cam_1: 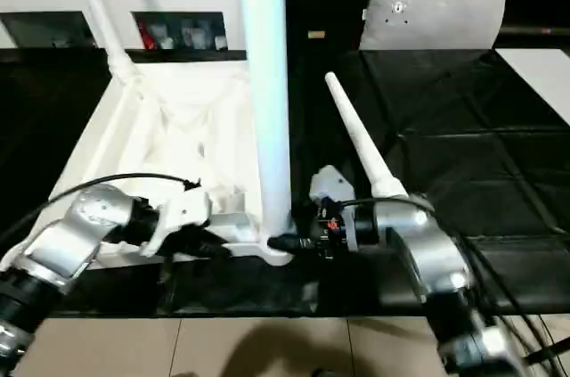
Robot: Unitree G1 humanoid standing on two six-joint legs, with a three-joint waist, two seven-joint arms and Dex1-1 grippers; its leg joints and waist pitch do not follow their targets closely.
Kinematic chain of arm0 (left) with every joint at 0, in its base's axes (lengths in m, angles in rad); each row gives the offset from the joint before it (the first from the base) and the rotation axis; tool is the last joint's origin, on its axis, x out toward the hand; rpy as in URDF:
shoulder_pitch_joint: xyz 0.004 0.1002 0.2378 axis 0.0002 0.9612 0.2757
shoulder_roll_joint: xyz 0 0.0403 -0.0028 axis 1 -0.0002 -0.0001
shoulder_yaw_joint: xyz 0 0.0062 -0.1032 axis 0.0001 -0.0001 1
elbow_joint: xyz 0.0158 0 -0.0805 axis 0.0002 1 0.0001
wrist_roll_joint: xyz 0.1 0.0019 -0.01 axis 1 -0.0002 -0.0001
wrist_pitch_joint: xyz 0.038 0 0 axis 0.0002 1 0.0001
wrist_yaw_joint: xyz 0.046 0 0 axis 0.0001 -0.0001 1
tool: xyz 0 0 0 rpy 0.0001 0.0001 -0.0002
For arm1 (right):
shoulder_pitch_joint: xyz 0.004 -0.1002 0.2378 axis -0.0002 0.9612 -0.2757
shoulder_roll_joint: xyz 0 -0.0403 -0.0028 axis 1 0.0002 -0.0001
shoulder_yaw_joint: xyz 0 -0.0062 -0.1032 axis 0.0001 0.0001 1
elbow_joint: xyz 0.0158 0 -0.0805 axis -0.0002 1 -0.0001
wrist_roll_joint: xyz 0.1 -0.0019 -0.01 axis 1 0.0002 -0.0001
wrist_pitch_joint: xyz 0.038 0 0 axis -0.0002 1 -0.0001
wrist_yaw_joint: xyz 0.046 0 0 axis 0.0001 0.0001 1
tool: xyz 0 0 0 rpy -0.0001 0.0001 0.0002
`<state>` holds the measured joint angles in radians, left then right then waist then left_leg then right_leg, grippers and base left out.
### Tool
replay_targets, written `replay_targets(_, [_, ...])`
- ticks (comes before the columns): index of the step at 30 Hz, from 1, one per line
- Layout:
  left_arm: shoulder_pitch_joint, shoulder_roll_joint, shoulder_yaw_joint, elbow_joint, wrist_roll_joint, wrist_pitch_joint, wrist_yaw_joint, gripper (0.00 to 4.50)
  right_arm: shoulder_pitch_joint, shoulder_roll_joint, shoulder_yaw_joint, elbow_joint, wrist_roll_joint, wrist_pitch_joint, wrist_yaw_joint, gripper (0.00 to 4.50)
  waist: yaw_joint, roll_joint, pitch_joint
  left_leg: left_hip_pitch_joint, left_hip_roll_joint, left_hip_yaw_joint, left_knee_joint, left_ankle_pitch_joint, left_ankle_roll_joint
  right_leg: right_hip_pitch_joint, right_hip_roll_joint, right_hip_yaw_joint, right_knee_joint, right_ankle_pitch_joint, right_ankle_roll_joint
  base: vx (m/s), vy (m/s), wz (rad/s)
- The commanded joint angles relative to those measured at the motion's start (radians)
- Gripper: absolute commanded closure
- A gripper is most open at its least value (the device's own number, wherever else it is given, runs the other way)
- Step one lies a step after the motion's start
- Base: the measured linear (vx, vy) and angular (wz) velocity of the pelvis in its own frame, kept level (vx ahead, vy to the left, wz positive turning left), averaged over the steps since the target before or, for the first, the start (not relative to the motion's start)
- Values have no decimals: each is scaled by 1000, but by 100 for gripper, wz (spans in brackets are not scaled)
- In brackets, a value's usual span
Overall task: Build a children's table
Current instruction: Rotate leg to tighten
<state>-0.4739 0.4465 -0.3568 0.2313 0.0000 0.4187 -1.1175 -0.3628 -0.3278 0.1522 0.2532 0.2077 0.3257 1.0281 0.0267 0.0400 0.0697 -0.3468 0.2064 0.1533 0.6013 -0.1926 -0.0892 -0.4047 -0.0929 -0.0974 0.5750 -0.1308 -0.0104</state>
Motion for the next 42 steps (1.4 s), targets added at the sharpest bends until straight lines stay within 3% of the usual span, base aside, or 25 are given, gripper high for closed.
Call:
replay_targets(1, [-35,-99,32,-58,-35,39,124,450,16,75,86,-6,-6,74,-51,193,-16,-4,-52,10,-6,2,-70,-396,11,35,-34,8,-113,-700,-65,0,0,0])
replay_targets(3, [-50,-160,60,-59,-39,90,203,450,13,131,72,-1,-6,110,-126,193,-42,2,-54,13,-9,-5,-64,-422,16,36,-34,-13,-132,-723,-27,0,0,0])
replay_targets(6, [-91,-278,103,-34,-1,168,379,450,-15,248,55,47,-43,119,-296,196,-80,10,-53,-6,6,-23,-80,-479,27,62,-32,-45,-136,-644,-24,0,0,0])
replay_targets(9, [-128,-342,130,7,32,170,512,450,-48,337,12,108,-65,114,-464,198,-105,20,-43,17,16,-32,-88,-597,37,63,-30,-73,-153,-639,0,0,0,0])
replay_targets(11, [-146,-368,138,23,47,167,564,450,-71,389,-32,147,-68,114,-571,198,-118,30,-39,2,38,-49,-121,-695,25,89,-28,-59,-102,-558,-12,0,0,0])
replay_targets(12, [-151,-374,139,26,53,166,579,450,-79,404,-48,163,-67,108,-600,198,-116,32,-38,1,43,-49,-129,-715,21,92,-30,-49,-84,-535,-18,0,0,0])
replay_targets(13, [-153,-376,140,27,55,166,584,450,-82,410,-54,169,-66,105,-610,198,-116,26,-36,9,34,-43,-129,-731,11,78,-32,-39,-91,-558,-27,0,0,0])
replay_targets(14, [-158,-382,143,26,63,170,602,450,-89,424,-68,186,-70,84,-632,198,-127,9,-38,39,-13,-25,-76,-651,13,37,-44,-63,-159,-734,3,0,0,0])
replay_targets(15, [-158,-385,145,20,68,178,608,450,-90,428,-69,192,-78,64,-633,198,-141,7,-40,37,-41,-16,-34,-537,20,33,-58,-105,-196,-852,54,54,-4,2])
replay_targets(16, [-157,-381,147,18,68,182,604,450,-87,425,-75,193,-80,37,-624,198,-142,20,-43,40,-37,-15,-32,-516,26,40,-62,-116,-204,-844,65,69,-8,1])
replay_targets(17, [-155,-379,150,16,69,185,602,450,-85,424,-80,194,-81,20,-620,144,-153,33,-46,4,-13,-35,-57,-529,29,79,-62,-120,-175,-749,68,61,16,-2])
replay_targets(18, [-152,-367,147,16,71,178,591,450,-82,416,-86,189,-79,0,-611,131,-149,41,-48,-22,28,-58,-94,-592,24,104,-69,-84,-116,-589,31,60,-17,4])
replay_targets(19, [-149,-359,145,16,71,170,583,450,-79,411,-91,185,-79,-15,-607,131,-141,36,-49,-14,29,-58,-105,-626,21,88,-66,-62,-107,-526,-12,0,0,0])
replay_targets(20, [-142,-336,139,19,73,146,561,450,-71,392,-104,172,-77,-45,-591,124,-148,24,-49,-7,10,-49,-93,-604,16,70,-69,-65,-123,-555,-27,54,-34,14])
replay_targets(21, [-139,-326,136,18,72,137,549,450,-67,381,-107,164,-77,-56,-581,110,-150,15,-54,-18,-19,-39,-71,-497,20,68,-77,-68,-131,-611,-49,74,20,5])
replay_targets(22, [-135,-314,132,17,71,128,536,450,-61,369,-111,153,-75,-68,-570,94,-152,18,-64,-51,-14,-42,-71,-402,41,88,-79,-63,-114,-573,-56,74,20,5])
replay_targets(23, [-130,-301,126,18,70,118,519,450,-55,355,-116,139,-70,-74,-555,86,-151,23,-73,-53,-10,-41,-69,-347,51,89,-80,-56,-107,-509,-72,51,10,0])
replay_targets(25, [-115,-269,110,17,68,98,475,450,-39,312,-118,109,-60,-104,-513,76,-141,24,-97,-62,1,-38,-48,-56,132,83,-69,-42,-54,-107,-193,68,-37,7])
replay_targets(28, [-90,-221,95,12,61,65,407,450,-19,233,-133,67,-48,-159,-438,44,-115,15,-104,-67,-8,-30,-23,156,252,81,-63,-33,-16,112,-260,70,-32,0])
replay_targets(29, [-90,-221,95,12,61,65,407,450,-19,233,-133,67,-48,-159,-438,39,-115,15,-104,-67,-8,-30,-23,156,252,81,-63,-33,-16,112,-260,0,0,0])
replay_targets(30, [-81,-201,87,9,54,51,374,450,-13,201,-140,51,-37,-172,-390,32,-94,8,-99,-65,-11,-21,-20,159,286,76,-61,-28,-18,100,-268,0,0,0])
replay_targets(32, [-67,-160,66,5,44,22,311,450,-9,137,-148,24,-18,-181,-291,8,-71,12,-92,-57,-2,-16,-25,84,277,72,-62,-26,-27,-16,-251,0,0,0])
replay_targets(35, [-51,-111,44,4,35,-3,237,450,-16,63,-131,3,-14,-178,-184,8,-50,12,-82,-49,7,-12,-34,-17,227,66,-58,-23,-42,-176,-218,0,0,0])
replay_targets(37, [-41,-77,27,6,34,-35,180,450,-22,19,-109,-7,-9,-168,-123,8,-35,10,-68,-37,11,-6,-50,-168,140,58,-56,-19,-66,-372,-164,0,0,0])
replay_targets(42, [-26,-7,-10,8,15,-117,33,450,-50,-61,-36,19,-37,-193,3,8,-23,6,-68,-28,11,-6,-59,-227,92,50,-52,-5,-71,-422,-146,0,0,0])
